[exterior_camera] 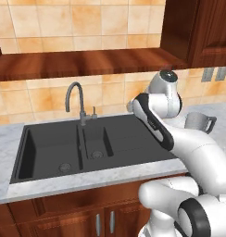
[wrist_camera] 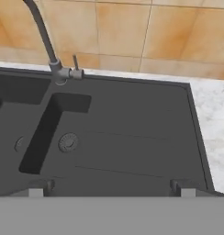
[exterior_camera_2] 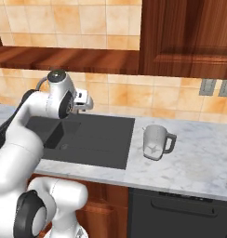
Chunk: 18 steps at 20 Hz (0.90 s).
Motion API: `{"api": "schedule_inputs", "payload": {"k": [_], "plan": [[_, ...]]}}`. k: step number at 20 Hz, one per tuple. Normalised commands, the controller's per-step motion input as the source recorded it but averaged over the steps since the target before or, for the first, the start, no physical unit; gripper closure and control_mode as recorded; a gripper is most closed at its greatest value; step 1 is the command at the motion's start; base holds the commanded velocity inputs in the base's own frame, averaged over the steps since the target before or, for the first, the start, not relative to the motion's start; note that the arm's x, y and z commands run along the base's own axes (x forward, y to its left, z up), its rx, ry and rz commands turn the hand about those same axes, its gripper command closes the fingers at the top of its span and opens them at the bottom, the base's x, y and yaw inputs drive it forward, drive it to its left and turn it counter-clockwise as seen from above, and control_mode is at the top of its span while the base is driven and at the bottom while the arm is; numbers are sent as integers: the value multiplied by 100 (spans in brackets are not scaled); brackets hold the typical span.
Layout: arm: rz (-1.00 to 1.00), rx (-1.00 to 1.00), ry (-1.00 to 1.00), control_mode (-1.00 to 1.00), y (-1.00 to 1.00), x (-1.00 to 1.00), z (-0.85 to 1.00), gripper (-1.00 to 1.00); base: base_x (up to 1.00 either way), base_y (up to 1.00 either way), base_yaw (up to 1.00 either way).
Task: Turn on the sink faucet and place the jug under the water for a few seconds to fill it up.
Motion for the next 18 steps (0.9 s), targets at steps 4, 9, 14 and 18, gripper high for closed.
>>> {"api": "schedule_inputs", "payload": {"k": [4, 9, 14, 18], "plan": [[14, 6, -46, -100, 49, 22, -29, -100, 0, 0, 0], [15, 8, -34, -100, 30, 13, -15, -100, 0, 0, 0], [15, 1, -33, -100, 0, 24, -6, -100, 0, 0, 0], [7, 0, -31, -100, 1, 31, 0, -100, 0, 0, 0]]}}
